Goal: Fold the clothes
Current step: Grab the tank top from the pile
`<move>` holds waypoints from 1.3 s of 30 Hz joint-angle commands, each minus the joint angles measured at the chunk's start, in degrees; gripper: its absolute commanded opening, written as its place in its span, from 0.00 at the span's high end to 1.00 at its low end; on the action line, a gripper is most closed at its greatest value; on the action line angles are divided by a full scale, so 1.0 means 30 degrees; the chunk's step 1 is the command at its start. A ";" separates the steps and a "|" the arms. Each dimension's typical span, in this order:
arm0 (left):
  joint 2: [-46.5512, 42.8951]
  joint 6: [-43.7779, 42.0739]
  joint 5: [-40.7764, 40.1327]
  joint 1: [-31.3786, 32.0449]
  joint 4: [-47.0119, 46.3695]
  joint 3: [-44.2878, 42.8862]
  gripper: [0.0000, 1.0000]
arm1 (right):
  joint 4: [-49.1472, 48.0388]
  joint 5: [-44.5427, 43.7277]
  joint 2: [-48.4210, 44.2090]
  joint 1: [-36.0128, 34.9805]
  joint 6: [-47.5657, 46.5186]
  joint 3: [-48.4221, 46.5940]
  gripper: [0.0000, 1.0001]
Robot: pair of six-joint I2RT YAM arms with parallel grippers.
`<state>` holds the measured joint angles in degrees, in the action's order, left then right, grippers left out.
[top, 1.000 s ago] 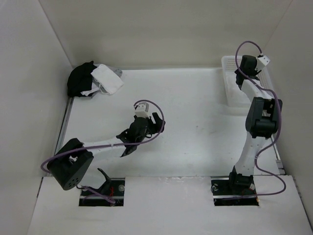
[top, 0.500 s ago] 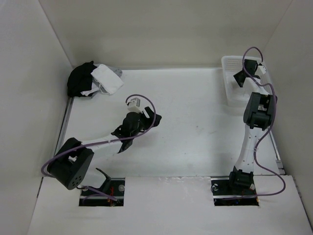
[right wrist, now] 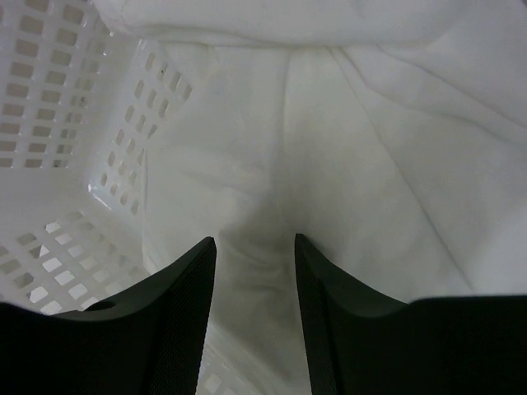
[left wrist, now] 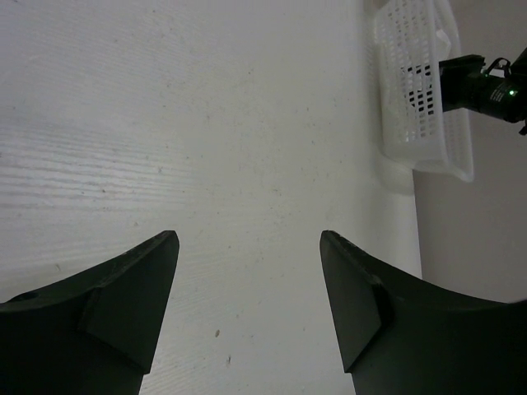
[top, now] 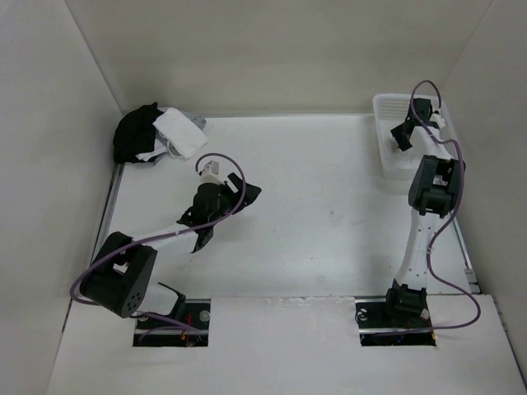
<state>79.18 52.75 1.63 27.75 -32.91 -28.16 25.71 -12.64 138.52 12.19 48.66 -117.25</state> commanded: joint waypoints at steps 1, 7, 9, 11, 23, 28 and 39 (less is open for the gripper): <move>-0.1224 0.1077 0.1272 -0.1176 -0.1190 0.0627 0.32 | 0.3552 -0.0414 0.1227 -0.0501 -0.0693 -0.3187 0.52; -0.2164 0.1546 0.1654 -0.3139 -0.1453 0.1301 0.32 | 0.5666 0.0289 0.2431 -0.0590 -0.1895 -0.5741 0.65; -0.2164 0.1838 0.2004 -0.3462 -0.1453 0.1418 0.32 | 0.5987 0.0115 0.2256 -0.0590 -0.2303 -0.5537 0.55; -0.2105 0.1898 0.2181 -0.3522 -0.1482 0.1477 0.32 | 0.5961 -0.0353 0.1818 -0.0735 -0.2539 -0.4719 0.47; -0.2191 0.2776 0.2915 -0.5598 -0.4028 0.3027 0.32 | 0.8596 -0.1295 0.2548 -0.1410 -0.4210 -0.6326 0.80; -0.2339 0.2719 0.2973 -0.5602 -0.4383 0.3177 0.32 | 0.5094 -0.1176 0.0592 -0.1410 -0.3067 -0.3057 1.00; -0.2105 0.2484 0.2681 -0.4725 -0.4091 0.2474 0.32 | -0.7539 -0.0941 -1.1945 -0.2227 -0.3096 0.7319 1.00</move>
<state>74.24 60.51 9.69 12.34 -41.82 -18.85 20.93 -15.29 118.06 8.10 39.03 -100.64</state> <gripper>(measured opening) 0.683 0.009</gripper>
